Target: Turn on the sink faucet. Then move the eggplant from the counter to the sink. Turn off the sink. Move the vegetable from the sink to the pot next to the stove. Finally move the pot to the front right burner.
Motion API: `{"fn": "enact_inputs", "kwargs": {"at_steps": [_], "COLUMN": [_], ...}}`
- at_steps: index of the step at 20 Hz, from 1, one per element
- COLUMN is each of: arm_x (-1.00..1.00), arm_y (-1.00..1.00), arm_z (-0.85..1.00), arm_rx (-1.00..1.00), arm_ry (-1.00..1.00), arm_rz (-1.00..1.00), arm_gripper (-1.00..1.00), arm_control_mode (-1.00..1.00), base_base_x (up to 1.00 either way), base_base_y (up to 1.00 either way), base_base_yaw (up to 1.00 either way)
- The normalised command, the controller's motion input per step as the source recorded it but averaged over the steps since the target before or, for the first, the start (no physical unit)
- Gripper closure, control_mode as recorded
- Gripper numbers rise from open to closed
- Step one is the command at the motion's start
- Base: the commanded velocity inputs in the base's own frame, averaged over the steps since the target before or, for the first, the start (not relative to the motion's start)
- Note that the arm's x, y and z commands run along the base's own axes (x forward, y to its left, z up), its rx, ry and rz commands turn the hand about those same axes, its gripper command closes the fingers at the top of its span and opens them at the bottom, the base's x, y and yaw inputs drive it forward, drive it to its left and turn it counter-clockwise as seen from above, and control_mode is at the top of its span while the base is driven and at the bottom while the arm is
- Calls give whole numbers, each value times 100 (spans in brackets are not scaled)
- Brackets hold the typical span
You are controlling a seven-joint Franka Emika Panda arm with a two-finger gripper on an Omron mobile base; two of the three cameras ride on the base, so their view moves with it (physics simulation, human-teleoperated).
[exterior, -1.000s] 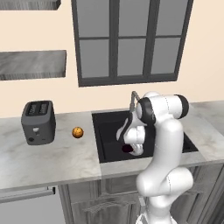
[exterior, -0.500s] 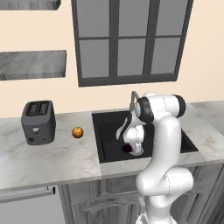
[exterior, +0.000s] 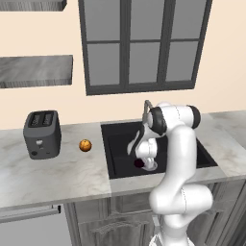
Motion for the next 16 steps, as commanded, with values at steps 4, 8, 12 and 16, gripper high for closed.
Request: {"fn": "enact_inputs", "kwargs": {"at_steps": [4, 8, 12, 16], "arm_x": [1, 3, 12, 20], "arm_y": [0, 0, 0, 0], "arm_z": [-18, -17, -14, -16], "arm_rx": [0, 0, 0, 0], "arm_ry": [0, 0, 0, 0], "arm_rz": [0, -3, -5, -6], "arm_gripper": [-100, -100, -100, -100], "arm_control_mode": [-100, -100, -100, -100], "base_base_x": [0, 0, 0, 0], "base_base_y": [0, 0, 0, 0], "base_base_yaw": [0, 0, 0, 0]}}
